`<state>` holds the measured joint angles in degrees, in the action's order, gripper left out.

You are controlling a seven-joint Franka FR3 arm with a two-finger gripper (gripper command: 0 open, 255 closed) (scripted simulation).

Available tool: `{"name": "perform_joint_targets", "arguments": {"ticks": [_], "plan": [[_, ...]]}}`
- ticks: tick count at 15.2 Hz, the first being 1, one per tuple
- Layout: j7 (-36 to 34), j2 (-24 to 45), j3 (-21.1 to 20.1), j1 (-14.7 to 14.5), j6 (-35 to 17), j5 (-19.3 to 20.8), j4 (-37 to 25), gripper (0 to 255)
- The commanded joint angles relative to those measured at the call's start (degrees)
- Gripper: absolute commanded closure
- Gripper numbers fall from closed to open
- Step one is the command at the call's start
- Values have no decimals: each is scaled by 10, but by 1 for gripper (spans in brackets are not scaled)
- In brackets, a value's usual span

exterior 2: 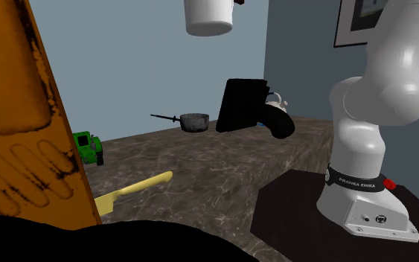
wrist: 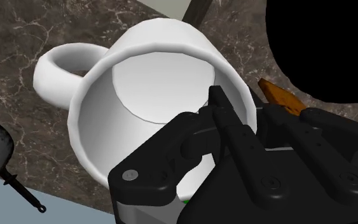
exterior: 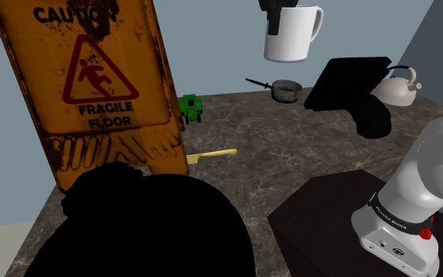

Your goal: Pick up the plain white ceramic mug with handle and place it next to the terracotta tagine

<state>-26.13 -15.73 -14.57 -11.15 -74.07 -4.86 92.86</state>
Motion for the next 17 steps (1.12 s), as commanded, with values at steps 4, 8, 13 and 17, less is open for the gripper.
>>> {"name": "perform_joint_targets", "arguments": {"ticks": [4, 8, 13, 17], "plan": [[-59, -45, -34, -22, 3, -27, 36, 255], [-109, -70, -67, -39, 7, -50, 51, 255], [-177, -89, -112, -59, 10, -78, 56, 255], [-235, -92, -154, -73, 11, -99, 47, 255]]}}
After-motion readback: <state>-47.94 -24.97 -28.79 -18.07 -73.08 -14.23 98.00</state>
